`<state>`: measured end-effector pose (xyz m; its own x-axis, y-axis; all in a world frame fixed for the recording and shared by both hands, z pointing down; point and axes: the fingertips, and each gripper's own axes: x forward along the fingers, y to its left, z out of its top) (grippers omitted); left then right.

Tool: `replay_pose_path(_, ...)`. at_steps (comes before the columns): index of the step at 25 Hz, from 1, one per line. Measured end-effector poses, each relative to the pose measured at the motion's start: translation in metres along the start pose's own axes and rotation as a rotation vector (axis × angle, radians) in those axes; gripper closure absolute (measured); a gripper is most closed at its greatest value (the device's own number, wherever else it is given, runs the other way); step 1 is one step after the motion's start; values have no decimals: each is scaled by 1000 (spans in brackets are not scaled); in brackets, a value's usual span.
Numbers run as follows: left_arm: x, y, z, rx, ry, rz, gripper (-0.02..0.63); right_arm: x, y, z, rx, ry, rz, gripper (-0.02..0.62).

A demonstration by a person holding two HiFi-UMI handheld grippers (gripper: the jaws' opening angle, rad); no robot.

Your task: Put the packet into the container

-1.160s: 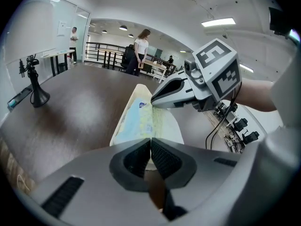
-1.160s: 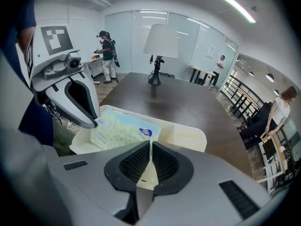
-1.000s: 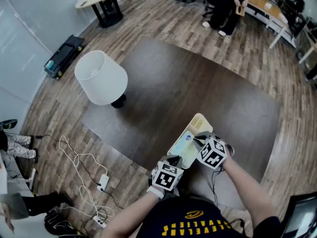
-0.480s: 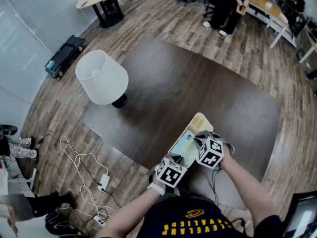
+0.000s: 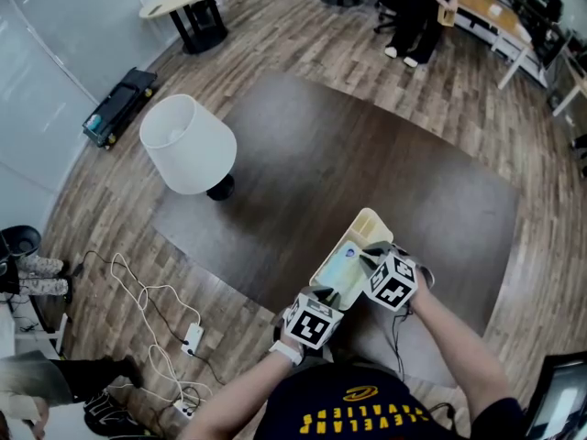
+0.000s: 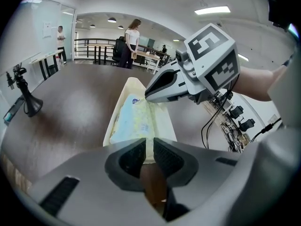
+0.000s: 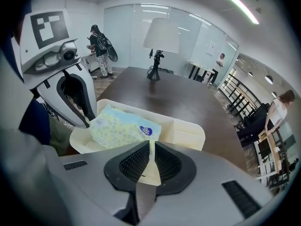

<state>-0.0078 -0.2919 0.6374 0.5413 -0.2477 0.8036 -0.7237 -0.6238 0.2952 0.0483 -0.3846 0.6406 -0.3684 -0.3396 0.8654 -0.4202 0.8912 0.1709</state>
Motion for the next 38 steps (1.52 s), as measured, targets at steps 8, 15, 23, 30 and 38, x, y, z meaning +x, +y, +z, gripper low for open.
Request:
replay_pose_path(8,-11,-2,3,-45,-62,-10,569,-10,-3,2,126,-77,-8,565)
replay_pose_path(15,-26,-10,11,-73,-128,-43,569,-25,-6,8,217,-141,-23,543)
replay_pose_path(23,-60,-26,25,-168,-270,-134,569,-74,-14,16,497,-358,6,545)
replay_pose_path(30,-91,-39,30,-211,-390,-195,569,-114,17,24,649,-540,117,586)
replay_pose_path(38,-133,-41,53,-169,-532,-180,606,-147,50,43,811,-691,146,586)
